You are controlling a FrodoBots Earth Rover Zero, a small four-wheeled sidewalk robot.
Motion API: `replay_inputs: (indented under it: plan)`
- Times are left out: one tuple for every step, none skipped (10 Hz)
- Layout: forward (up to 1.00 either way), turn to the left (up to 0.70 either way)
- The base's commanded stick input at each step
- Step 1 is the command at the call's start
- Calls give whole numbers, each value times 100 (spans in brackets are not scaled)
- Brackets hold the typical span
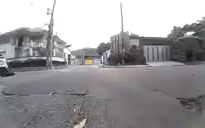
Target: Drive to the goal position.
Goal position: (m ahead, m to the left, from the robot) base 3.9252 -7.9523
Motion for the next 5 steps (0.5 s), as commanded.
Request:
replay_inputs:
  plan:
    - [100,-39]
    - [100,-39]
    - [100,-39]
    - [100,-39]
    - [100,-39]
